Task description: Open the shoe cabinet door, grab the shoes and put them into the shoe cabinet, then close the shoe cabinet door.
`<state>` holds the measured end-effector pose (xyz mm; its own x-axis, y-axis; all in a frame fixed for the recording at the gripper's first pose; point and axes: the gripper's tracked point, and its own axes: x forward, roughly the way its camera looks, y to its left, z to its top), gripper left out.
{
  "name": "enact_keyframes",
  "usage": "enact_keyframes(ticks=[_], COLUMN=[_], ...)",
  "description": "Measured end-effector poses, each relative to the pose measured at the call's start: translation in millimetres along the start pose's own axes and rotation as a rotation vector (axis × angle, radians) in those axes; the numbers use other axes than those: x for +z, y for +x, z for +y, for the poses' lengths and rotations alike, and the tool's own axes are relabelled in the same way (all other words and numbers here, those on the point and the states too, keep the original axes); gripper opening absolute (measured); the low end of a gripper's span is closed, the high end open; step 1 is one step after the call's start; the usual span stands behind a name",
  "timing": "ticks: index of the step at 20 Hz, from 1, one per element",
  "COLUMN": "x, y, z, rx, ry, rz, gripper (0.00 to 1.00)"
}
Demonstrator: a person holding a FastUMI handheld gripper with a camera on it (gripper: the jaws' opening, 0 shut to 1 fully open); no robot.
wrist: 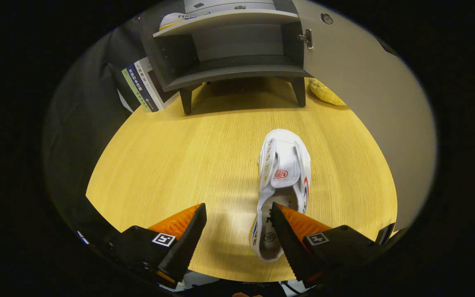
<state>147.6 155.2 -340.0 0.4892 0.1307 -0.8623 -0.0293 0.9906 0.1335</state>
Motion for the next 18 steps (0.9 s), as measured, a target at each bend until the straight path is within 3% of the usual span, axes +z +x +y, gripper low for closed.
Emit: enact_keyframes(ticks=[5,11,16,18], x=[5.1,18.0,29.9,30.4], y=[24.6,49.3,53.7,53.0], z=[-2.4,-13.0,-35.0,-35.5], rx=[-0.028,-0.135,-0.225,-0.211], ry=[-0.008,-0.047,-0.027,-0.024], rz=[0.013,-0.013,-0.024,-0.024], gripper=[0.96,0.91,0.47,0.31])
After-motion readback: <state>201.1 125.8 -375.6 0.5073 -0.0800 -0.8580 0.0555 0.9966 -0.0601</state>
